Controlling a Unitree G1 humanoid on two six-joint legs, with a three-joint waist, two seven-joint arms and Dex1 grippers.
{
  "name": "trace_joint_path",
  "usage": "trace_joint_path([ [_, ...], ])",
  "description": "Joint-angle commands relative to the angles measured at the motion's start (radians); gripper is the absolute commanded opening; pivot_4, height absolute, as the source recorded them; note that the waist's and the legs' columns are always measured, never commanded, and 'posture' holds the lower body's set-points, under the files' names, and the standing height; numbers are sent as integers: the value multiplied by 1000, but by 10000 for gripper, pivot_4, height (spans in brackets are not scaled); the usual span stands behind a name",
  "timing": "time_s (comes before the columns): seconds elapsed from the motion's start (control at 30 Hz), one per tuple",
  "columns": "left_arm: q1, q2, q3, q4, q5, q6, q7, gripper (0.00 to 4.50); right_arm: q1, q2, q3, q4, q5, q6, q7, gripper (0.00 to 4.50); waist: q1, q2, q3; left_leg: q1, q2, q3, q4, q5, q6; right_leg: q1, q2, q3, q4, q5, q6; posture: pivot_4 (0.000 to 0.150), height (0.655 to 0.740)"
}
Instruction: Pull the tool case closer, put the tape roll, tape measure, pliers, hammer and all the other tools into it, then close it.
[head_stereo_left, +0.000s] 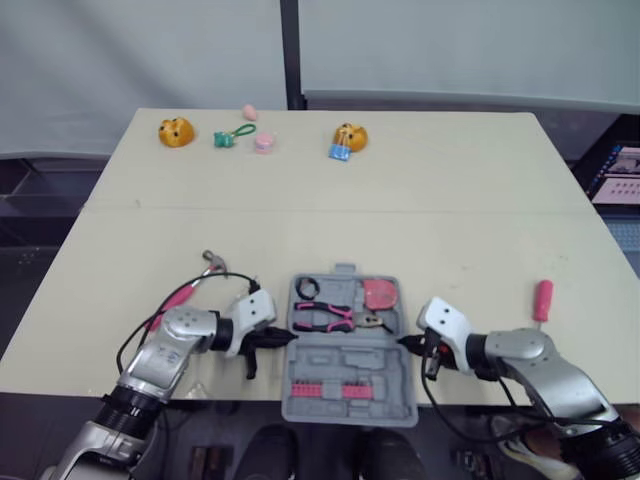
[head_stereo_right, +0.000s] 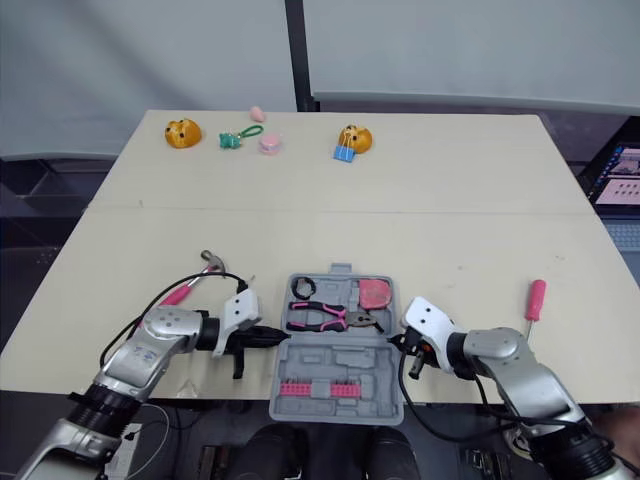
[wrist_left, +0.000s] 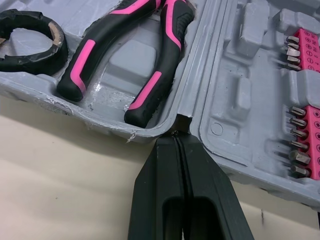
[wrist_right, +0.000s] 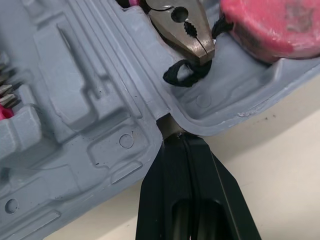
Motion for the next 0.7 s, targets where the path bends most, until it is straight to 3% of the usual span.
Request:
trace_joint_path([
  [0.03,-12,-21,-11,-9,1,-7,8,422,-12,16,1,3,-6,-27,-13,0,0,0,0,0,0,0,0,0,0,0,0,0,0,0,0,1500,6677],
  [0.7,-45,-65,-3,63,33,-37,45,422,-75,60,3,85,-50,-42,-42,0,-2,0,0,0,0,0,0,0,0,0,0,0,2,0,0,1500,6677],
])
